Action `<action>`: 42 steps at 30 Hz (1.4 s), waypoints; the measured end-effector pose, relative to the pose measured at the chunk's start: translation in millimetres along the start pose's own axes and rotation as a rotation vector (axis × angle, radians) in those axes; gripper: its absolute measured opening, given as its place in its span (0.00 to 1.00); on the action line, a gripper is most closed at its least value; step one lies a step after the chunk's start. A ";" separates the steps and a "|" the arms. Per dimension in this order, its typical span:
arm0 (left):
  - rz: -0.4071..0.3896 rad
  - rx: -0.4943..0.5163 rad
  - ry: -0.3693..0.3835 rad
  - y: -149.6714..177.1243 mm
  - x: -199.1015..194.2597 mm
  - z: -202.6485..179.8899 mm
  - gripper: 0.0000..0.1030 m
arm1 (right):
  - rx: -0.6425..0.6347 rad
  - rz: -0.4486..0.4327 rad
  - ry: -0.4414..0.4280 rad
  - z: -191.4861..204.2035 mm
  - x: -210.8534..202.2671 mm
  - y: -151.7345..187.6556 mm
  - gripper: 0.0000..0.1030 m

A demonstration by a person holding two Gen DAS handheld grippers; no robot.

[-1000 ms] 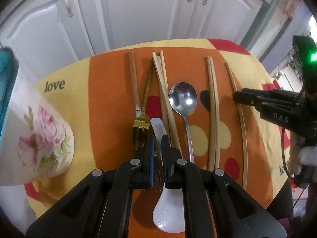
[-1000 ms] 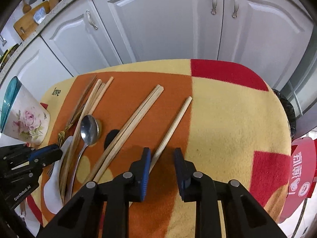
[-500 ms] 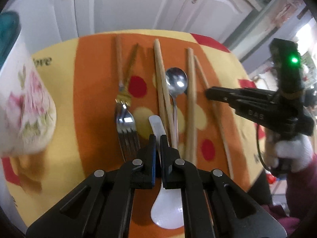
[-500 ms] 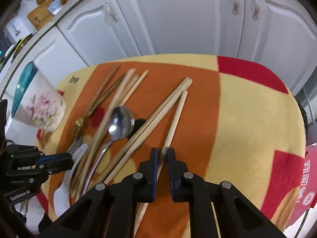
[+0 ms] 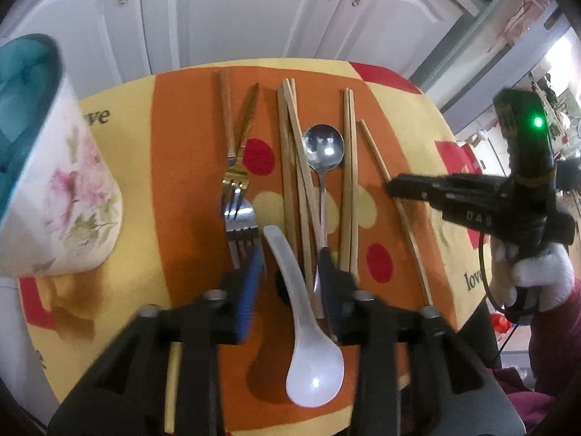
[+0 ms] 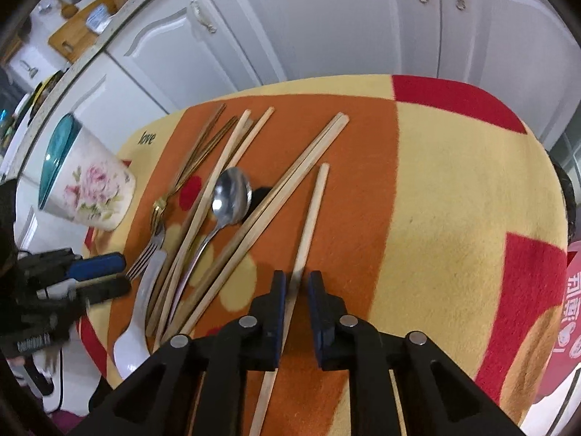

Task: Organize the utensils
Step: 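Close left tool on white spoon handle while right tool closes on one chopstick, then lift white spoon with left tool while right tool lifts the chopstick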

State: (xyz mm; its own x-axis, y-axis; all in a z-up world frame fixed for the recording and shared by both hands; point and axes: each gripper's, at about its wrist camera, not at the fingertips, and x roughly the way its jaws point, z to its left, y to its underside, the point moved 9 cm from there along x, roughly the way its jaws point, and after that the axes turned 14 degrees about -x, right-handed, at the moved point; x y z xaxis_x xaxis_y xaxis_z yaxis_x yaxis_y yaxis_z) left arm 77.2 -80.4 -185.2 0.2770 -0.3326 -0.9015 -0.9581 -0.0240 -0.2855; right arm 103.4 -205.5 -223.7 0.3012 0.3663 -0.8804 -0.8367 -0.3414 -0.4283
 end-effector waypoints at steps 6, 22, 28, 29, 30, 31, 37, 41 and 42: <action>0.004 0.001 -0.067 -6.4 22.6 2.5 0.32 | 0.019 -0.009 0.012 -0.7 13.1 -23.6 0.14; -0.089 -0.009 0.013 10.7 -38.0 24.6 0.03 | -0.041 -0.146 -0.030 17.6 -37.8 -28.8 0.06; -0.023 -0.008 0.016 14.1 -10.7 10.7 0.20 | -0.040 -0.126 -0.028 25.3 -33.8 -22.8 0.06; -0.017 0.000 0.006 15.3 -5.2 9.1 0.27 | -0.036 -0.121 -0.029 25.5 -31.9 -20.9 0.06; -0.010 0.020 -0.015 16.5 0.9 7.6 0.27 | -0.033 -0.115 -0.030 25.6 -30.4 -19.1 0.06; -0.015 0.043 -0.043 16.6 6.1 6.0 0.28 | -0.032 -0.112 -0.030 25.7 -29.2 -18.3 0.06; 0.000 0.093 -0.077 17.6 16.3 1.0 0.13 | -0.034 -0.115 -0.035 26.5 -33.8 -16.6 0.06; -0.028 0.062 -0.019 17.7 -5.0 4.5 0.11 | -0.045 -0.142 -0.047 31.7 -45.3 -19.6 0.06; -0.032 0.047 0.010 18.0 -12.4 4.7 0.11 | -0.050 -0.151 -0.052 33.7 -49.1 -20.7 0.06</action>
State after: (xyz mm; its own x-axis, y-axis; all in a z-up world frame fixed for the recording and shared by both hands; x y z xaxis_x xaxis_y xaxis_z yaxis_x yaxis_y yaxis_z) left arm 57.0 -72.3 -180.7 0.3066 -0.3420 -0.8883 -0.9441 0.0090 -0.3294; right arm 90.6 -187.3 -164.7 0.3963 0.4606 -0.7942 -0.7598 -0.3211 -0.5653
